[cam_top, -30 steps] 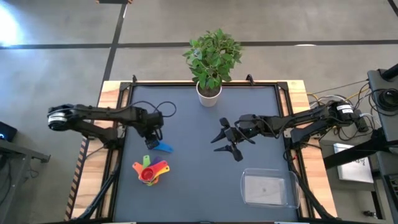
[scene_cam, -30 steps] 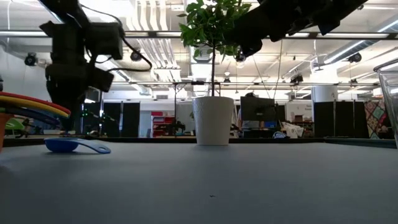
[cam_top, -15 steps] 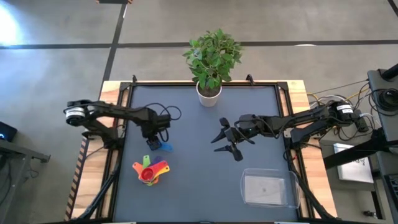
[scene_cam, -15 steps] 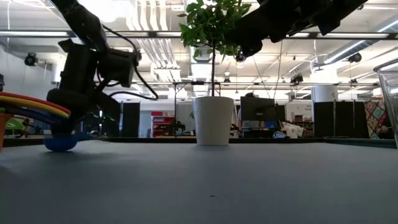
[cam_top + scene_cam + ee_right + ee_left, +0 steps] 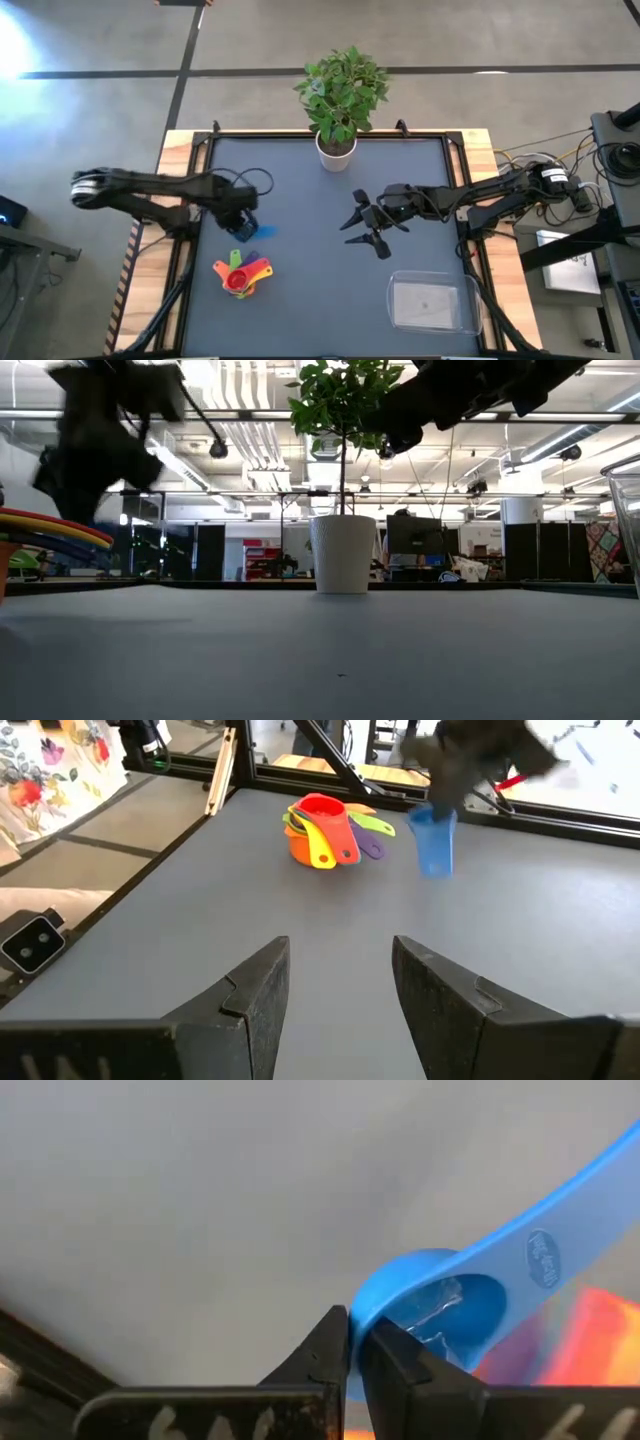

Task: Nest measuring cups in basket
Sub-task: Stack the blue measuring cup on top of the red measuring cup

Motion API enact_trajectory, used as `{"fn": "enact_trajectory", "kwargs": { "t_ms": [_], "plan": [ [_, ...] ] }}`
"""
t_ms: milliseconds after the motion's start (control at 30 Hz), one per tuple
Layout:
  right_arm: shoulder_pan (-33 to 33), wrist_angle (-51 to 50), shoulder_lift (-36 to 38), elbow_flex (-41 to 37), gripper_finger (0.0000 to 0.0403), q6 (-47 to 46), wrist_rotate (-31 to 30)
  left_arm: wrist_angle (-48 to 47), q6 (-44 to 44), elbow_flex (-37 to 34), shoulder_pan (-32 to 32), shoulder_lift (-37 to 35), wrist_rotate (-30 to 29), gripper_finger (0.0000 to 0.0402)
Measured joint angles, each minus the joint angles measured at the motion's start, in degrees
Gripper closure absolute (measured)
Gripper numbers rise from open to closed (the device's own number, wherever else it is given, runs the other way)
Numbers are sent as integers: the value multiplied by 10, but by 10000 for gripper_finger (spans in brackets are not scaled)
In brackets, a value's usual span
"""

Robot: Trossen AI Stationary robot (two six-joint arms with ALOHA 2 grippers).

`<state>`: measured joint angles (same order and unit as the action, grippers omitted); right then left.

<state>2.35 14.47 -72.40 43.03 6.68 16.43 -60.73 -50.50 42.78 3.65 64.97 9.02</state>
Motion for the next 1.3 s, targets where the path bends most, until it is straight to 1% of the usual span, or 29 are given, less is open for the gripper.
{"fn": "enact_trajectory", "kwargs": {
  "t_ms": [133, 233, 400, 533, 633, 767, 867, 1067, 1200, 1300],
  "plan": [
    [0, 0, 0, 0, 236, 4, 0, 1, -158, -2, -91, -92, 3, 400],
    [0, 0, 0, 0, 236, 5, 0, 3, -279, -2, -178, -128, -15, 400],
    [0, 4, 0, 0, 236, 4, 0, 28, -432, -2, -314, -126, -51, 400],
    [0, 8, 0, 0, 236, 4, 0, 85, -514, -3, -392, -96, -90, 401],
    [0, 8, 0, 0, 236, 3, 0, 133, -548, -3, -422, -64, -105, 401],
    [0, 9, 0, 0, 236, -1, 0, 165, -573, -3, -444, -16, -107, 401],
    [0, 9, 0, 0, 236, -6, 0, 185, -594, -3, -458, 2, -108, 401],
    [0, 7, 0, 0, 236, -7, 0, 185, -660, -3, -492, 12, -117, 401],
    [0, 4, 0, 1, 236, -7, 0, 183, -702, -8, -510, 11, -139, 401],
    [0, 4, 0, 1, 236, -13, 0, 185, -726, -14, -519, 8, -141, 401]
  ]
}}
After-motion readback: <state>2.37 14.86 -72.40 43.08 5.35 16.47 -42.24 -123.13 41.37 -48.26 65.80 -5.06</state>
